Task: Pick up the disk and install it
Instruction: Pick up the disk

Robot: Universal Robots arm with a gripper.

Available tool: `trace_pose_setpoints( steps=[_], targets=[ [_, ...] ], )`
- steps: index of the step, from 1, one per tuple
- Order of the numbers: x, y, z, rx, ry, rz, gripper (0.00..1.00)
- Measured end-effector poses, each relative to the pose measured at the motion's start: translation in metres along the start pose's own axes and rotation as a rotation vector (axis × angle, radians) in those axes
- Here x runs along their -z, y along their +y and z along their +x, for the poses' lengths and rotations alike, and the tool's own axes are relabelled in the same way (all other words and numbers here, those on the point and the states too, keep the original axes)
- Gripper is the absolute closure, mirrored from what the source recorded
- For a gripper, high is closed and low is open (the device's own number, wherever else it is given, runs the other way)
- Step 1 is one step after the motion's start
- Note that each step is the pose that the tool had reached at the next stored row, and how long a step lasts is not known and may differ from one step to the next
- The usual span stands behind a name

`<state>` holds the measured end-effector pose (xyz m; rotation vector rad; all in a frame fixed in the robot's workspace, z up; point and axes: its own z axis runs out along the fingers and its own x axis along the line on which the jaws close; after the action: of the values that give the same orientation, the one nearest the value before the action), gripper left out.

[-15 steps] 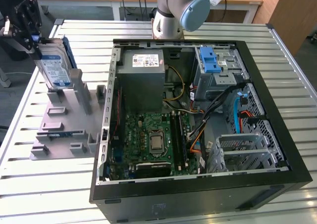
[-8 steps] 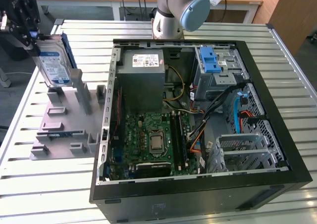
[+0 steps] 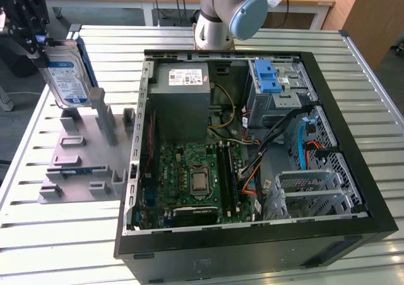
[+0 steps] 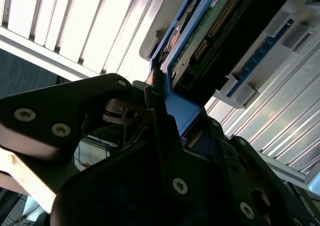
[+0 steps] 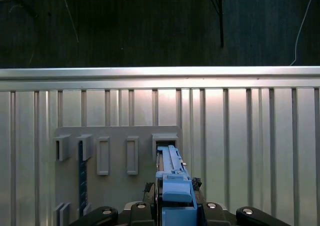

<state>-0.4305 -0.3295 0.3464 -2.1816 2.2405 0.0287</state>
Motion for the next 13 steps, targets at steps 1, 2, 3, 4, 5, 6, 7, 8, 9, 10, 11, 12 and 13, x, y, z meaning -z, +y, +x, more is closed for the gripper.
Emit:
trace_pose_setpoints(
  steps=[1, 2, 3, 4, 5, 6, 7, 8, 9, 10, 11, 12, 13],
  targets=[
    [0.0011, 0.0000, 0.0000, 0.000, 0.0000, 0.0000, 0.64],
    [0.0021, 0.0000, 0.0000, 0.000, 0.0000, 0.0000, 0.64],
    [0.0032, 0.0000, -0.0001, 0.000, -0.0001, 0.0001, 0.64],
    [0.0043, 0.0000, -0.0001, 0.000, -0.0001, 0.0000, 0.64],
    [0.0053, 0.0000, -0.0001, 0.000, 0.0000, 0.0000, 0.64],
    [0.0064, 0.0000, -0.0002, 0.000, 0.0000, 0.0000, 0.64],
    [0.0073, 0.0000, -0.0002, 0.000, 0.0000, 0.0000, 0.64],
    [0.0082, 0.0000, -0.0002, 0.000, -0.0001, 0.0001, 0.64],
    [0.0091, 0.0000, -0.0002, 0.000, -0.0001, 0.0001, 0.64],
    [0.0100, 0.0000, -0.0002, 0.000, -0.0001, 0.0001, 0.64],
    [0.0109, 0.0001, -0.0003, 0.000, -0.0001, 0.0001, 0.64],
    [0.0117, 0.0000, -0.0003, 0.000, 0.0000, 0.0001, 0.64],
    [0.0124, 0.0000, -0.0003, 0.000, 0.0000, 0.0001, 0.64]
  ],
)
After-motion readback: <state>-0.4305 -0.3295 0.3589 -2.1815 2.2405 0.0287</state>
